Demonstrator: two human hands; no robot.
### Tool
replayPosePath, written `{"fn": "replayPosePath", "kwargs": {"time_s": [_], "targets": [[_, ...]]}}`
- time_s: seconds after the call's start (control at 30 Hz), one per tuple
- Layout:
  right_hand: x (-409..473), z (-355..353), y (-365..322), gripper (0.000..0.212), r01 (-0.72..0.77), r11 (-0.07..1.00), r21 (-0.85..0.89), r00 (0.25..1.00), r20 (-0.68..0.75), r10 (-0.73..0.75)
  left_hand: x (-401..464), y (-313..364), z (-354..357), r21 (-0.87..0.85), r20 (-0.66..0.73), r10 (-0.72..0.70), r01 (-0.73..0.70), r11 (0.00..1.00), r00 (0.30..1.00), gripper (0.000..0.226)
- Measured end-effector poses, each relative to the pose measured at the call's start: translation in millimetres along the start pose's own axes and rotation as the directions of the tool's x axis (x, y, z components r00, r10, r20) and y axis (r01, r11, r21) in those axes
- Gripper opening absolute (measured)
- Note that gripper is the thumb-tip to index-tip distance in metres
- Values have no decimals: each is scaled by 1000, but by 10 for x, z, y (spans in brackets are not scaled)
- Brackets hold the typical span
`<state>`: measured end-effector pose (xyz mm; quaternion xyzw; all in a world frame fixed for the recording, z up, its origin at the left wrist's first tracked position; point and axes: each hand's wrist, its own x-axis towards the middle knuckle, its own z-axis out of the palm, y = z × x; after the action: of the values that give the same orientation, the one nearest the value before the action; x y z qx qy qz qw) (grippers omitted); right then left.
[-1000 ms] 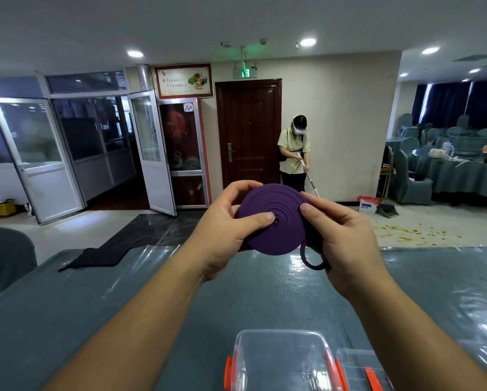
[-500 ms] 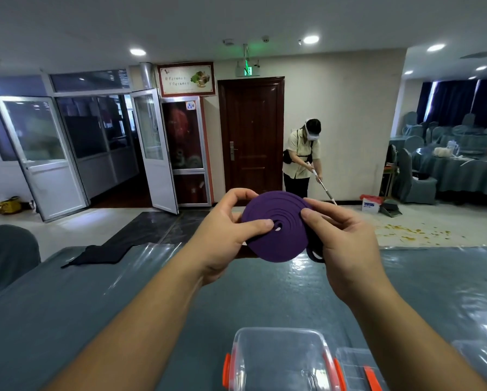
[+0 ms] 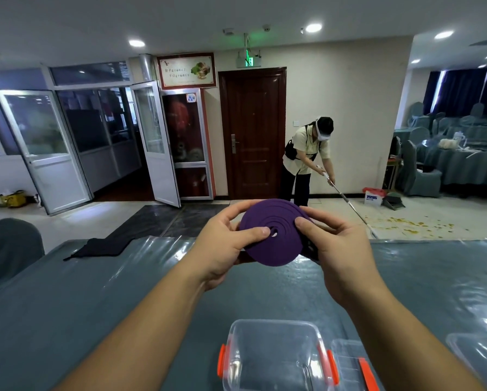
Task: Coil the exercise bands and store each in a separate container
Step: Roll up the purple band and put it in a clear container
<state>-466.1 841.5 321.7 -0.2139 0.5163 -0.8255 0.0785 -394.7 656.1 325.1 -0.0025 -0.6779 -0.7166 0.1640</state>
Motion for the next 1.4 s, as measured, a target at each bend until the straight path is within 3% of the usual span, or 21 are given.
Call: {"fn": "replayPosePath", "kwargs": {"time_s": [0.27,0.37,0.6,0.7,0.8,0.9,0.97,1.07,1.23,1.4], "targets": [[-107,-111,168,22,12,997,81,993,-121,-2,-33,-307,303,-186,-192,7,-43,982,981,47],[-138,-145,218,14,-31,984,178,982,-177,63,-62,-400,397,-209,-248,-14,-40,977,969,50],[-209,-217,560,21,-146,937,316,956,-197,216,-126,-704,526,-277,-413,-101,-19,961,905,52],[-255,-252,788,9,-148,945,291,936,-268,229,-146,-882,542,-308,-441,-148,5,951,885,51],[-275,-289,1041,12,-149,954,261,901,-362,240,-152,-1083,529,-346,-468,-200,30,938,861,51],[-341,-291,1297,8,-217,944,249,889,-350,296,-152,-1325,469,-387,-528,-268,53,920,806,47],[-403,-276,1481,21,-274,934,229,888,-311,338,-152,-1508,415,-411,-559,-307,64,909,770,45],[-403,-279,1745,34,-331,926,183,873,-314,374,-150,-1794,335,-469,-563,-385,101,877,731,42],[-349,-388,2194,27,-448,886,120,813,-359,459,-141,-2268,155,-539,-520,-543,239,807,660,41],[-378,-663,2600,27,-583,809,79,734,-377,565,-131,-2786,7,-494,-455,-663,451,743,594,30]]}}
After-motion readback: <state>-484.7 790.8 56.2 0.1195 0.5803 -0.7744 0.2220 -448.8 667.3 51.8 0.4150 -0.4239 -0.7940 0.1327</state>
